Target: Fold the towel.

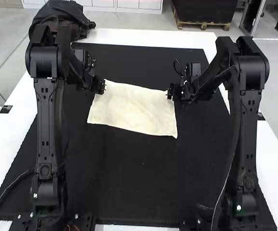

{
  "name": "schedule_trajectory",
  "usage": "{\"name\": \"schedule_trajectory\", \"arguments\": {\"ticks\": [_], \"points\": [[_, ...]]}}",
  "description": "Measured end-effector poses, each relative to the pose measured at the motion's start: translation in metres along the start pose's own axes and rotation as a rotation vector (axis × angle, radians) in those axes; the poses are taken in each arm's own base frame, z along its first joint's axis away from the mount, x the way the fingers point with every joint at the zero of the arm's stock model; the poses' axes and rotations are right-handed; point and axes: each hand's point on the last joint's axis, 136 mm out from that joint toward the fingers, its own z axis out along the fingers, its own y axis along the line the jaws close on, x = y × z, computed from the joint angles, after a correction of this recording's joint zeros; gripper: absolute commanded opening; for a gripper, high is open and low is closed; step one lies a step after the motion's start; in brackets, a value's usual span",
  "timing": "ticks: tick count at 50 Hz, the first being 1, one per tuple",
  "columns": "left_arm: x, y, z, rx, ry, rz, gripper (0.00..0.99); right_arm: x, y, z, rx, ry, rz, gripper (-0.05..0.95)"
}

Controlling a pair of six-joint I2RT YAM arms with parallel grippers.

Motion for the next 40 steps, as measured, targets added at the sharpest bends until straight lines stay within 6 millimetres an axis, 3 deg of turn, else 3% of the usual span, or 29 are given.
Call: {"name": "schedule_trajectory", "arguments": {"ticks": [40], "points": [[0.0085, 0.0033, 0.003, -0.019, 0.024, 0.0, 0.951, 0.0057, -0.0011, 0.0071, 0.015, 0.022, -0.011, 0.88]]}}
